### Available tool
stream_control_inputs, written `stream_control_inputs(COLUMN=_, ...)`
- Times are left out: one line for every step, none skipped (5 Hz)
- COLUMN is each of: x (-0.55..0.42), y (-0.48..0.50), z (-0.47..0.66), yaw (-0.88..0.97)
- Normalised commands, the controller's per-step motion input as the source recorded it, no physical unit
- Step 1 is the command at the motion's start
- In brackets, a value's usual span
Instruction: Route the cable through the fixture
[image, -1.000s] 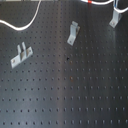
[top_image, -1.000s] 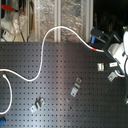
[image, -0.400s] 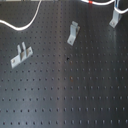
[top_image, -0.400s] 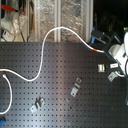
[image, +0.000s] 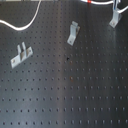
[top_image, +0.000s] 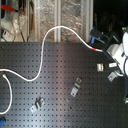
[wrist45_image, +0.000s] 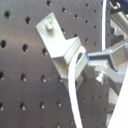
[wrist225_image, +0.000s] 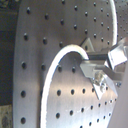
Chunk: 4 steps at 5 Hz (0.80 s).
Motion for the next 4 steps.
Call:
stream_control_inputs(x=0.081, y=-0.068, z=0.0, yaw=-0.02)
stream_control_inputs(x=0.27, y=-0.07, z=0.0, yaw=-0.12)
stream_control_inputs(x=0.353, y=0.058, z=0.03, yaw=-0.05)
stream_control_inputs(x=0.251, y=0.332, z=0.23, yaw=-0.19)
